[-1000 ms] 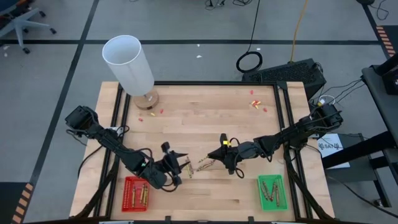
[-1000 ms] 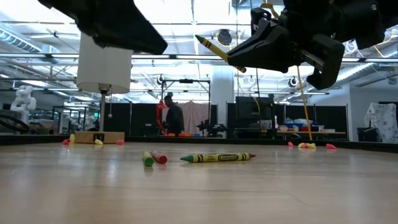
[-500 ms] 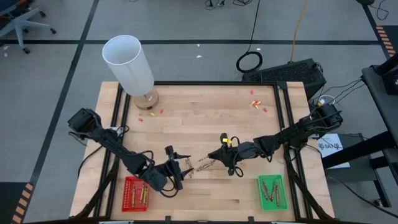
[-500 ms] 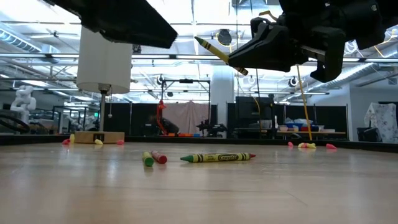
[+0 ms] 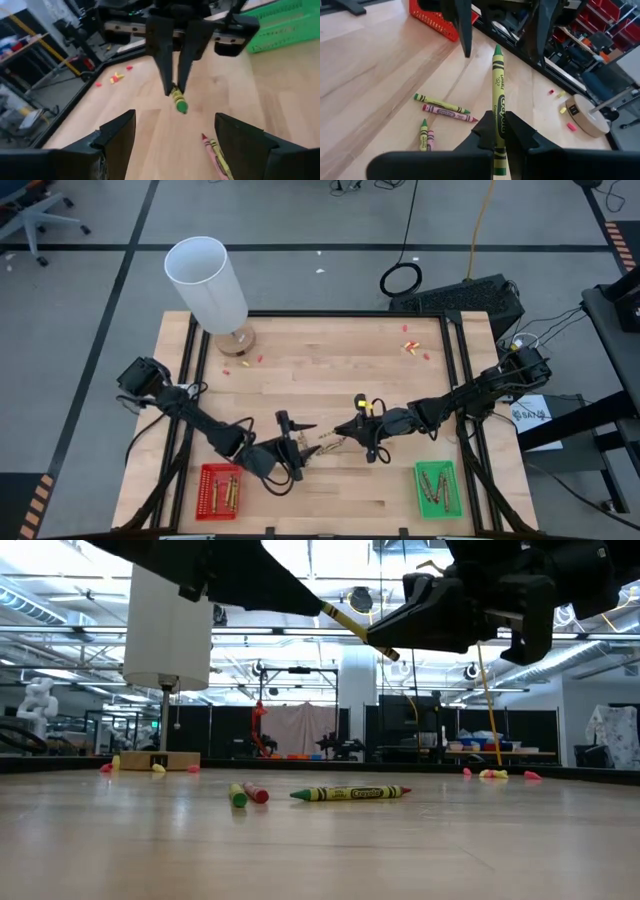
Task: Sort crayons
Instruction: Put the green crayon into the red bin
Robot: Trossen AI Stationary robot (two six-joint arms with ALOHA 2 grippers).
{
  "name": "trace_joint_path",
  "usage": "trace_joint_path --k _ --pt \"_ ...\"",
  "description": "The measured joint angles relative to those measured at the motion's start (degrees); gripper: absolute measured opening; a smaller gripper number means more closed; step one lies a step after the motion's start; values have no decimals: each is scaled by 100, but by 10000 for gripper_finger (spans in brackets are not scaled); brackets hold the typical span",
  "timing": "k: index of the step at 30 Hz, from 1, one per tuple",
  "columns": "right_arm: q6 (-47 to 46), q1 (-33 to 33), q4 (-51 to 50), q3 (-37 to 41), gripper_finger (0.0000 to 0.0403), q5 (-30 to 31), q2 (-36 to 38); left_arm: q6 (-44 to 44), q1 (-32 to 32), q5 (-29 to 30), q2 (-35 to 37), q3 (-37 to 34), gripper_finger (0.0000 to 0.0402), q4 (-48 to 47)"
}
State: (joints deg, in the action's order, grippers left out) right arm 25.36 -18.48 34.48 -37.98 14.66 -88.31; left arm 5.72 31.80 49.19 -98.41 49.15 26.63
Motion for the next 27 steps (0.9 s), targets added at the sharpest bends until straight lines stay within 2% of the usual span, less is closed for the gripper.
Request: trace_joint_path --k 4,10,20,27 --pt "-372 9 -1 0 4 -3 0 261 -128 -390 0 0 270 27" --pt "-663 13 6 0 4 -236 0 399 -305 -429 0 0 264 342" --pt "-1057 61 89 0 4 -297 0 673 -366 -1067 2 0 209 540" --pt "-1136 68 230 0 4 -437 0 673 -373 -1104 2 0 179 555"
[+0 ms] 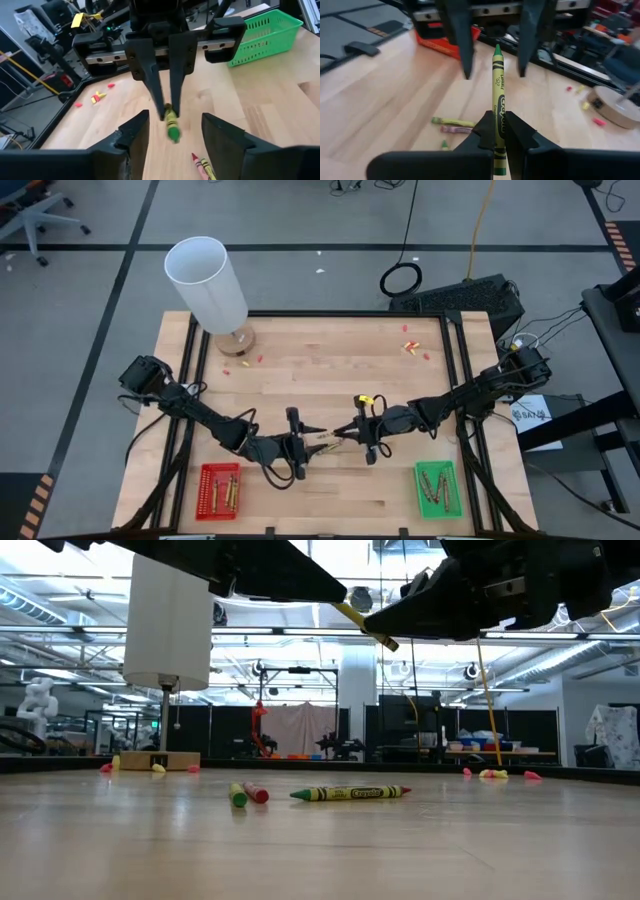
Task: Sort crayons
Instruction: Put the green crayon into the red bin
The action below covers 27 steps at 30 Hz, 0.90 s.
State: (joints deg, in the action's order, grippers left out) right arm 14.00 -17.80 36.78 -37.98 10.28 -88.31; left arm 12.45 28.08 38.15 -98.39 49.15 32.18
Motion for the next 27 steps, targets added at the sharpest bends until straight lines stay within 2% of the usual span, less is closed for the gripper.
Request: trace_joint_path --k 4,13,17,22,27 --pt "-9 11 128 -2 4 -304 0 0 2 -8 0 -1 161 2" --pt "0 11 238 -2 4 -308 0 0 1 -206 2 -4 117 116" --pt "11 13 236 -2 4 -304 0 3 -7 -212 4 -4 106 367" --pt "13 13 242 -2 4 -302 0 -4 -75 -486 7 -4 92 323" --pt "13 13 242 -2 4 -304 0 -103 -164 -510 7 -4 72 288"
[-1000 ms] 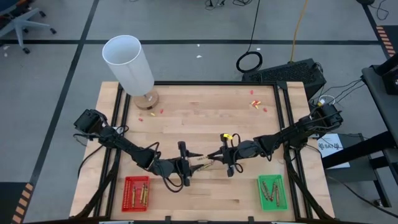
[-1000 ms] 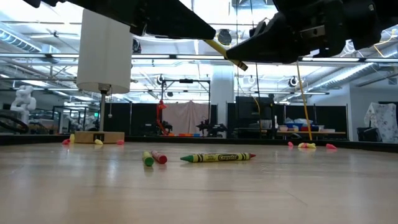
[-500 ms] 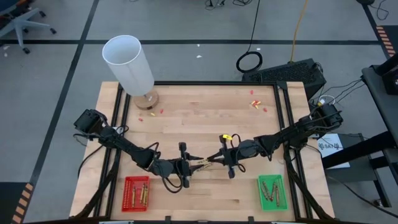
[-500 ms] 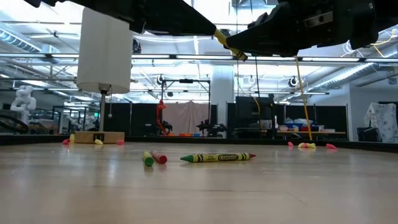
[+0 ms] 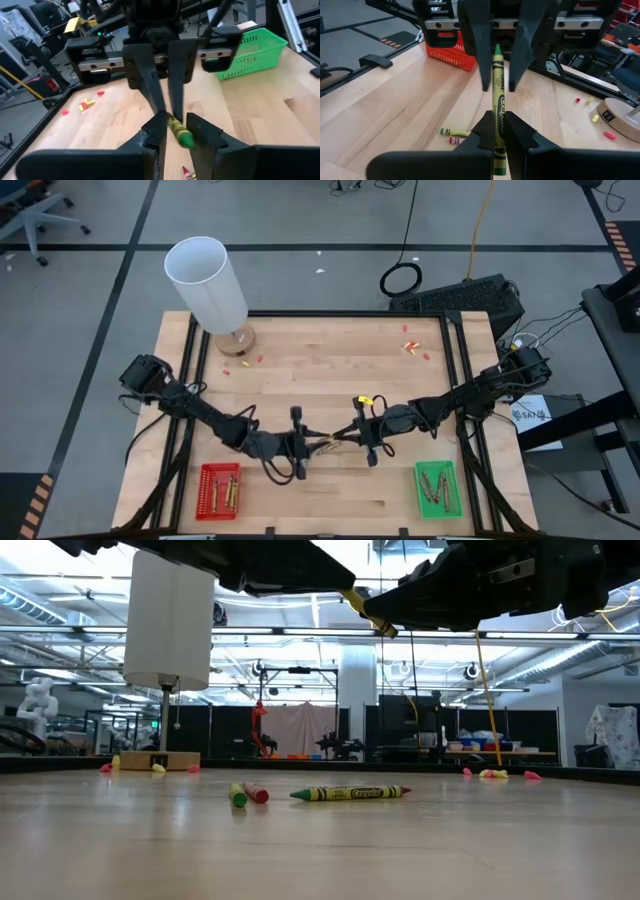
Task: Sort crayons
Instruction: Put the green crayon into the red bin
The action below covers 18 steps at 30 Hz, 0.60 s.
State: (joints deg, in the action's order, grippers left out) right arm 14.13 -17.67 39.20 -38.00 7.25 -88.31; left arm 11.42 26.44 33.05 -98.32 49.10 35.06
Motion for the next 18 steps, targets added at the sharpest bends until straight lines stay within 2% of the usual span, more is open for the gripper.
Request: trace_joint_path --k 10,18 --pt "-145 2 -7 0 12 18 0 -54 -55 -51 0 0 14 -170" --pt "-250 2 -8 0 77 36 2 -61 -42 -130 0 0 24 -183"
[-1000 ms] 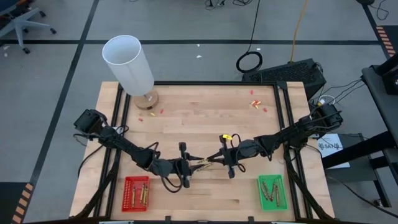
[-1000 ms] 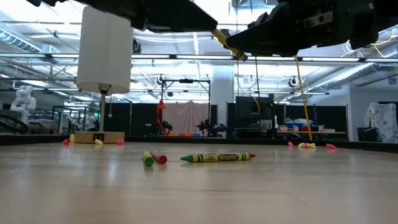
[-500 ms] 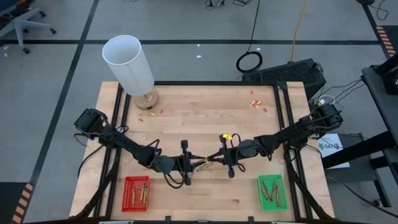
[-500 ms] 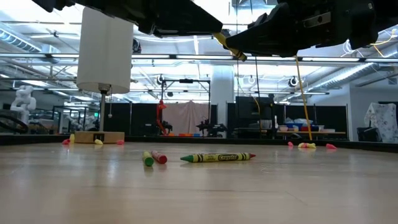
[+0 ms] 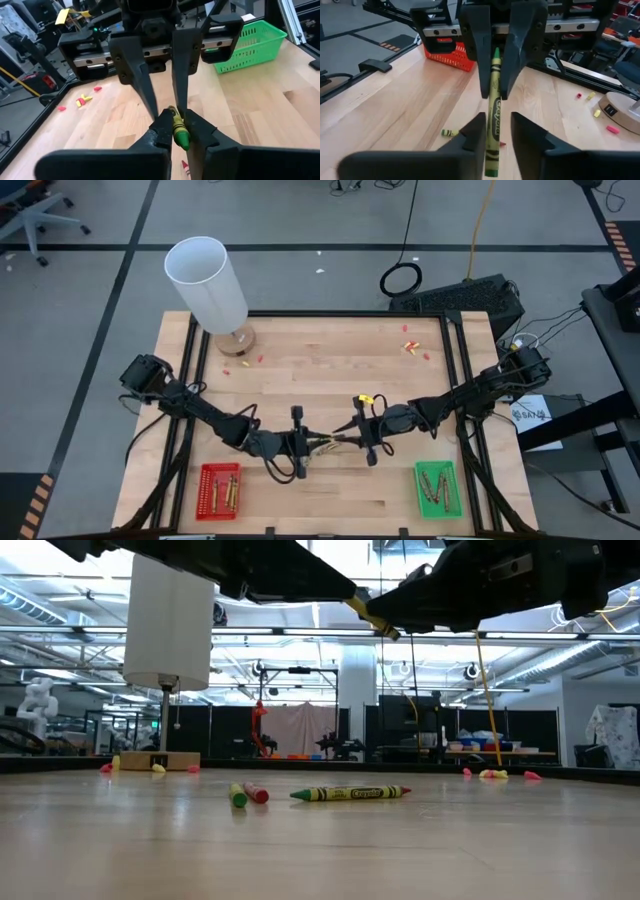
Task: Sort crayons
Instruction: Put the green crayon into the red bin
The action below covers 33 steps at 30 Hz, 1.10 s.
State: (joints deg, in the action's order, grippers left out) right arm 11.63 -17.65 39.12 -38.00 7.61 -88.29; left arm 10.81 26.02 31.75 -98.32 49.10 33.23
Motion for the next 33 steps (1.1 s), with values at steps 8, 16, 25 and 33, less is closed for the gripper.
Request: trace_joint_path --k 8,16,25,33 --pt "-96 -47 -234 0 146 131 7 -6 273 229 0 0 26 -158" --pt "-344 -265 -336 0 161 130 7 -1039 795 860 384 -2 27 -1313" --pt "-637 -410 -513 0 158 120 7 -2989 1372 712 1374 -2 27 -2919" --pt "-799 -505 -730 0 158 115 4 -5111 1805 -700 2261 0 27 -4584"
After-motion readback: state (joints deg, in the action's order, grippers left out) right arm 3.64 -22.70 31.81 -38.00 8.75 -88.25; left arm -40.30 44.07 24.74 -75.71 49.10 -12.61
